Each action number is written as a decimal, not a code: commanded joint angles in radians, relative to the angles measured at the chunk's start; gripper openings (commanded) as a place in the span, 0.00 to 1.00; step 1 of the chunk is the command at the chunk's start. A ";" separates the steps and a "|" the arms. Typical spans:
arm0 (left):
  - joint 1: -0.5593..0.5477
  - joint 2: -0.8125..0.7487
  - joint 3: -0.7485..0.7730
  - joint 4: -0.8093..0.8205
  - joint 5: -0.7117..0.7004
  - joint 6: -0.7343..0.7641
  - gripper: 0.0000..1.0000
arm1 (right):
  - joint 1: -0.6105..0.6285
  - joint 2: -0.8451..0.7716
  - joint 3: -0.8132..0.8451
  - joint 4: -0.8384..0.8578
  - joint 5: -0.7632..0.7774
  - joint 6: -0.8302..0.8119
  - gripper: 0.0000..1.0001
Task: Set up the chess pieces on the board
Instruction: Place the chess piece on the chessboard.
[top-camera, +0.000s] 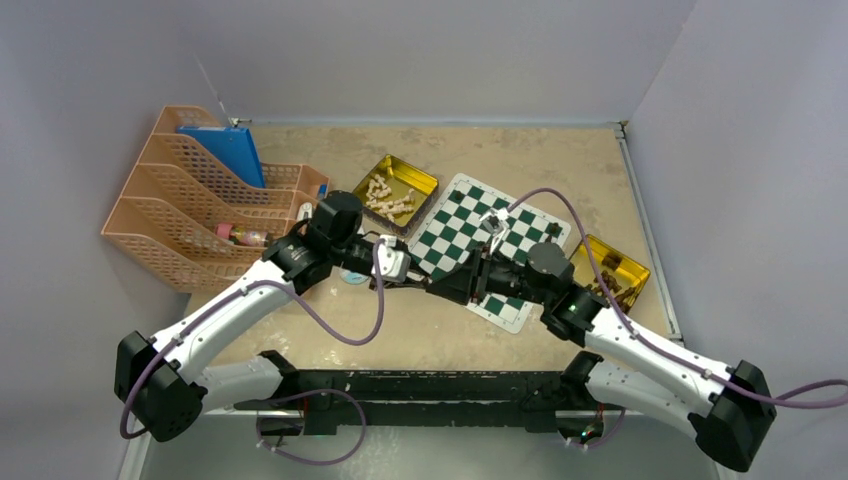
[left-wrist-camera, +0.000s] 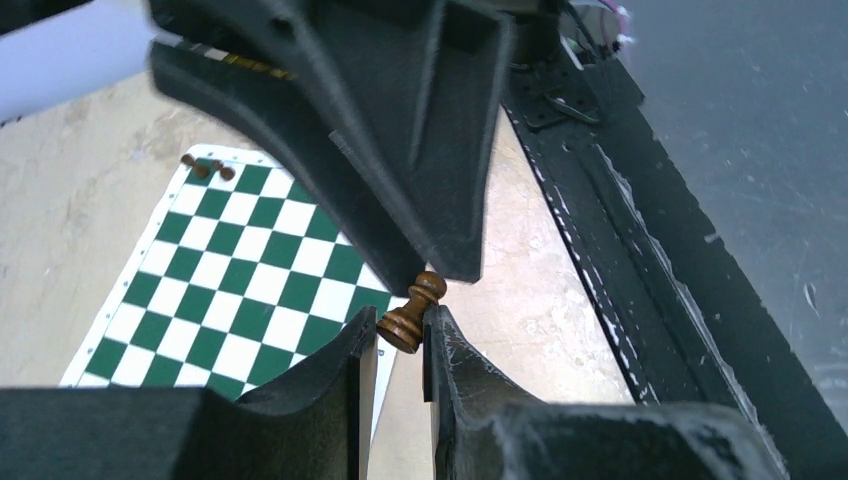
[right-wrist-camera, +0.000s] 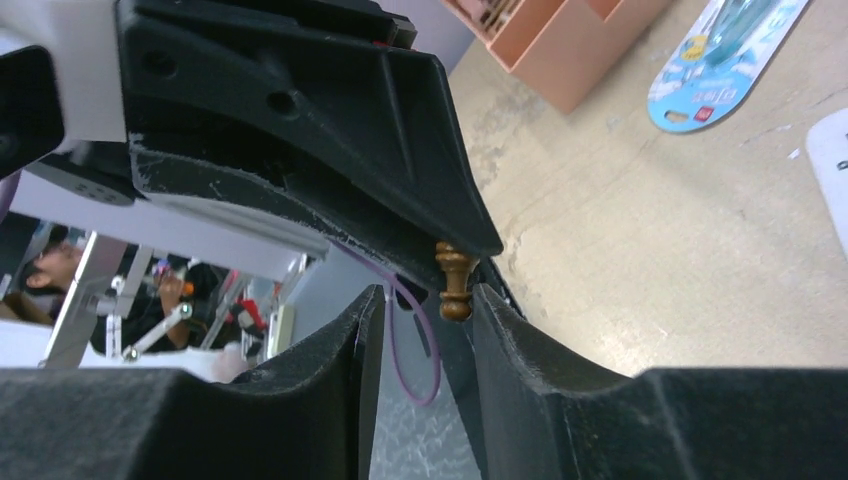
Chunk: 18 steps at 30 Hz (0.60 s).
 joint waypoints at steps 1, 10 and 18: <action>0.001 -0.027 -0.009 0.232 -0.098 -0.310 0.00 | 0.000 -0.095 -0.035 0.117 0.128 0.077 0.41; 0.000 -0.067 -0.104 0.566 -0.208 -0.707 0.00 | 0.000 -0.184 -0.054 0.158 0.295 0.084 0.37; 0.001 -0.080 -0.179 0.752 -0.290 -0.887 0.00 | 0.000 -0.131 -0.013 0.151 0.324 0.103 0.34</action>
